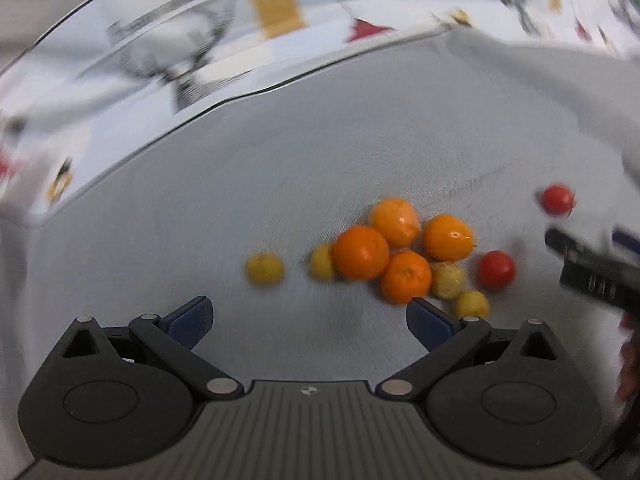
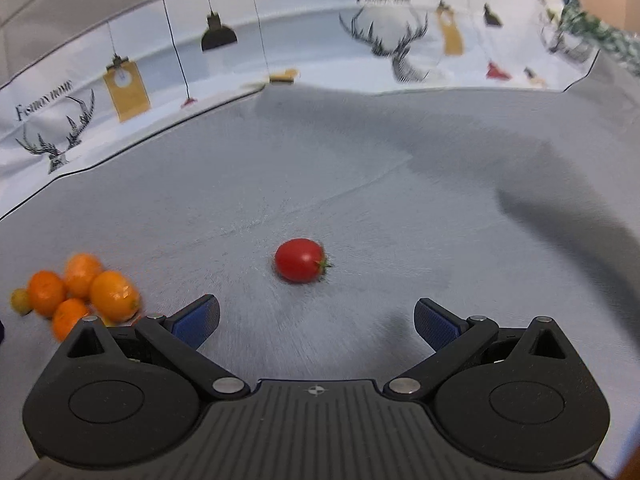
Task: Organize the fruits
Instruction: 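Grasp a red cherry tomato with the right tool while the left tool grasps an orange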
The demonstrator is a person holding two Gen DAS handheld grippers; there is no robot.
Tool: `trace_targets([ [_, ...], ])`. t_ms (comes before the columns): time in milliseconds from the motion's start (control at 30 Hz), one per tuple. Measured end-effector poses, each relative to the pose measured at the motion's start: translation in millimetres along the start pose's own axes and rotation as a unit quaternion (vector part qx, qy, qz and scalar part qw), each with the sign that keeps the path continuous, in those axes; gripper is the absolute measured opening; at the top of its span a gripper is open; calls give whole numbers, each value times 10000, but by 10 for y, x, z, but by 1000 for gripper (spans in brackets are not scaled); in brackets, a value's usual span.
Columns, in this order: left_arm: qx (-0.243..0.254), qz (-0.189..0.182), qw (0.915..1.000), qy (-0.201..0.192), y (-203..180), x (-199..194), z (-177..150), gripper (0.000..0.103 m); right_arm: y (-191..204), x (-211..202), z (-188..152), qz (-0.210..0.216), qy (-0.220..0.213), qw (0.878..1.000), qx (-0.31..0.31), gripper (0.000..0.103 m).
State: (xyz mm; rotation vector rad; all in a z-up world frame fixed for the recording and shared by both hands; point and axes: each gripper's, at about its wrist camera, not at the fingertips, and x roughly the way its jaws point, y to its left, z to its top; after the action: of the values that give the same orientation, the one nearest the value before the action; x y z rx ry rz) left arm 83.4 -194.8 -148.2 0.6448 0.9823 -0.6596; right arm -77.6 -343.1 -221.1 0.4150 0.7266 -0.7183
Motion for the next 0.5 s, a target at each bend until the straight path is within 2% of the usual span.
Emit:
trace_targets([
  [67, 519, -4, 9986, 73, -56, 185, 72, 103, 13, 155, 45, 45, 28, 10000, 55, 103],
  [167, 956, -110, 9953, 128, -86, 389, 153, 102, 37, 325, 93, 21, 31, 10000, 39, 103],
  [267, 1133, -533, 9921, -114, -46, 389, 239, 101, 57, 419, 114, -109, -87, 9999, -65, 103],
  [300, 1196, -640, 9905, -217, -40, 380, 265, 99, 68, 440, 116, -135, -126, 9998, -126, 103],
  [367, 1339, -833, 9870, -300, -53, 381, 303, 86, 75, 450, 118, -147, -167, 9995, -228, 102],
  [400, 1371, -968, 9854, -289, -57, 386, 325, 82, 65, 442, 116, -107, -185, 9995, -238, 96],
  [433, 1360, -1094, 9843, -260, -71, 395, 356, 72, 57, 423, 103, -75, -251, 9993, -267, 83],
  [467, 1324, -1241, 9831, -237, -71, 394, 372, 61, 52, 405, 97, -63, -325, 9989, -321, 76],
  [500, 1301, -1365, 9818, -222, -69, 388, 377, 56, 50, 388, 96, -24, -379, 9985, -390, 58],
])
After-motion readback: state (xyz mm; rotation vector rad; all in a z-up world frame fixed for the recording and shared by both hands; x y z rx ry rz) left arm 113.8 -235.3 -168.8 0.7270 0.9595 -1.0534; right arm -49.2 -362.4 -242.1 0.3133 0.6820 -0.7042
